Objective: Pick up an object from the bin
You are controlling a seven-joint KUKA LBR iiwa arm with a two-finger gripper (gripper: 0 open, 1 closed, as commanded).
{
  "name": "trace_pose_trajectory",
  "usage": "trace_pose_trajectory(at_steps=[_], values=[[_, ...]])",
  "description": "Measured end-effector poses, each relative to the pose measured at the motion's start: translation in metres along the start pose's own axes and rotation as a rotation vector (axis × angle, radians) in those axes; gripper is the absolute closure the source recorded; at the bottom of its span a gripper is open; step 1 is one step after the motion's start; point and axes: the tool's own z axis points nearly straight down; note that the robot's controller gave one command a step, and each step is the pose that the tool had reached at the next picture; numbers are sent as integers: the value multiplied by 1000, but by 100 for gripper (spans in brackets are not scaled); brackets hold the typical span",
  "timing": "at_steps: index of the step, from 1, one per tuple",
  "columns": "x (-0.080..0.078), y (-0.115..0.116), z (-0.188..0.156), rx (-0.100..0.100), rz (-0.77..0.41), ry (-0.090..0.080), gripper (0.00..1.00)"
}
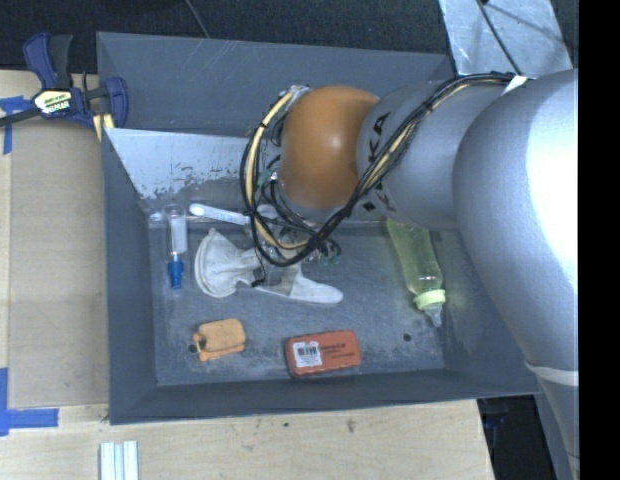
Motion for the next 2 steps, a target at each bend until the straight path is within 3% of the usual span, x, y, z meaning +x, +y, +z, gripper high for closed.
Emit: trace_pose_trajectory(at_steps=[1, 2], values=[[0, 0, 0, 0, 0, 0, 100], [-11, -14, -196, -1, -53, 9, 100]])
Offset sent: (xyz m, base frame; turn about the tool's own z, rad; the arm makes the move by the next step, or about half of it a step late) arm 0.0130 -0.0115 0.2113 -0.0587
